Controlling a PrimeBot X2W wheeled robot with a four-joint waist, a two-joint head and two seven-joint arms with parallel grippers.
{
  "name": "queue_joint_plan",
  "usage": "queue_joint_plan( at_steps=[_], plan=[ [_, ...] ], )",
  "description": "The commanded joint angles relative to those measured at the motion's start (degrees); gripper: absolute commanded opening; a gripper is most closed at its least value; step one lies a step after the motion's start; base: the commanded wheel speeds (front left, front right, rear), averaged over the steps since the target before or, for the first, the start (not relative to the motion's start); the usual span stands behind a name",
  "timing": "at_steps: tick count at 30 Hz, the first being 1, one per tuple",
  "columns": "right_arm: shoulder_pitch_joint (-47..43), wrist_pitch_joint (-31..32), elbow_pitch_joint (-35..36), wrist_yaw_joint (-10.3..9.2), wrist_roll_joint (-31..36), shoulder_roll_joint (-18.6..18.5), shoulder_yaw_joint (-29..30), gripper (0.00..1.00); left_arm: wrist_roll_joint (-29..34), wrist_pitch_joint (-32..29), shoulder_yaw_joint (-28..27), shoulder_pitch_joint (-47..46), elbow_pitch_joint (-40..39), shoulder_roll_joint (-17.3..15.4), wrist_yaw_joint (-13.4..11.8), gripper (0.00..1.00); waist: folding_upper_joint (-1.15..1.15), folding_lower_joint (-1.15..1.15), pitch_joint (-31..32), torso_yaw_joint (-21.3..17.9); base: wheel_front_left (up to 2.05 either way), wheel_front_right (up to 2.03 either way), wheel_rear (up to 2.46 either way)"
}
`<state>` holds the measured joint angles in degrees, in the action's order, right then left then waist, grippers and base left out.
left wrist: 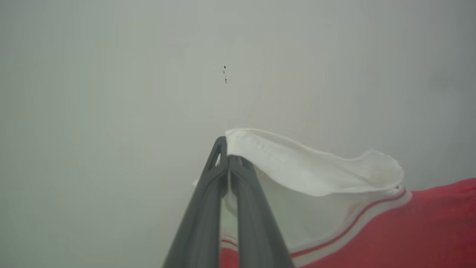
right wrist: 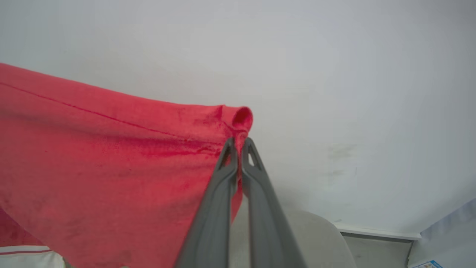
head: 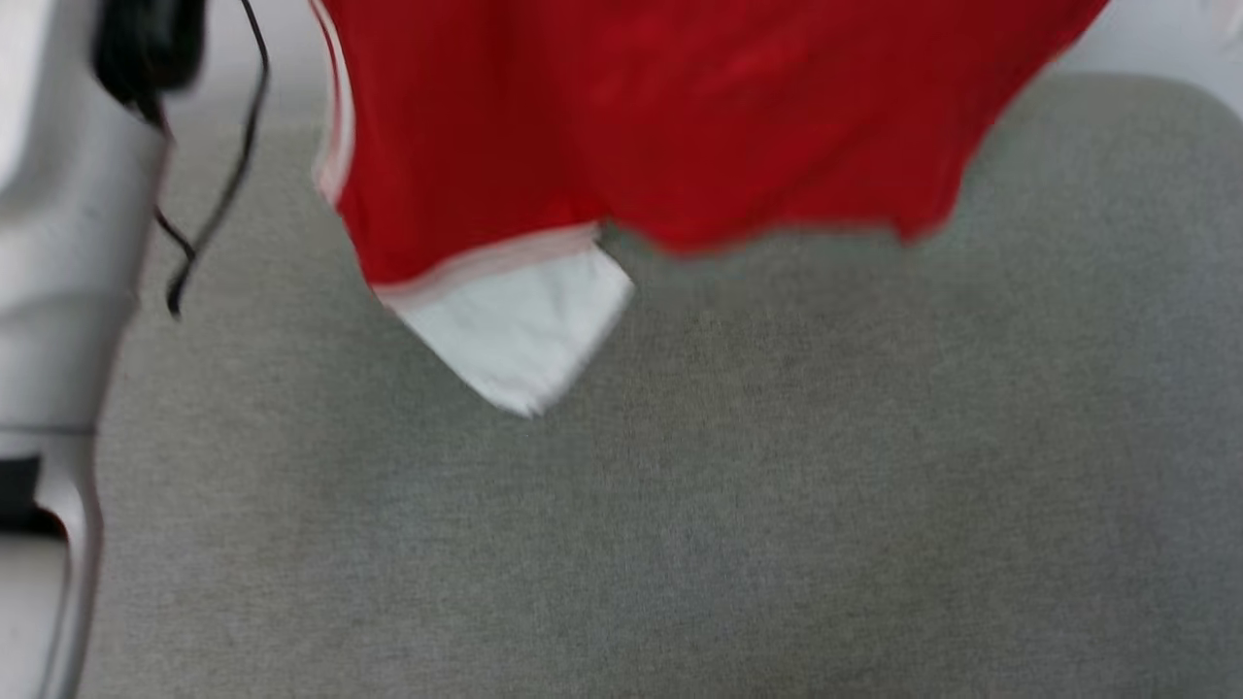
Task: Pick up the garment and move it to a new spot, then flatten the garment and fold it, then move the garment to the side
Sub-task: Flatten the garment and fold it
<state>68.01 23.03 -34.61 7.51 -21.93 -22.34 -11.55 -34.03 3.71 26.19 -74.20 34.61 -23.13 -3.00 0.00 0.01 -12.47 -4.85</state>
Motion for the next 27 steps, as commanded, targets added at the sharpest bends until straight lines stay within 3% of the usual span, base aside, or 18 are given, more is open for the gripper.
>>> queue_joint_plan(
  at_steps=[1, 12, 27],
  plan=[
    [1.7, -1.1, -0.3, -0.04, 0.5, -0.4, -0.1, 0.0, 0.3, 0.5, 0.0, -1.8, 0.5, -0.2, 0.3, 0.0, 0.0, -0.01, -3.7, -0.3, 0.0, 0.0, 0.0],
    [17.4, -9.5, -4.3, -0.04, 0.9, -1.3, -2.0, 0.0, 2.6, 2.7, -0.8, -18.7, 4.9, -0.6, 1.6, 0.0, 0.0, -0.01, -17.1, 0.1, 0.0, 0.0, 0.0],
    [20.4, -13.2, -11.6, -0.04, -6.0, -1.1, -11.3, 0.0, -0.2, 6.8, -1.2, -19.2, 16.4, 1.8, 4.6, 0.0, 0.0, -0.01, -26.6, 0.7, 0.0, 0.0, 0.0]
  ],
)
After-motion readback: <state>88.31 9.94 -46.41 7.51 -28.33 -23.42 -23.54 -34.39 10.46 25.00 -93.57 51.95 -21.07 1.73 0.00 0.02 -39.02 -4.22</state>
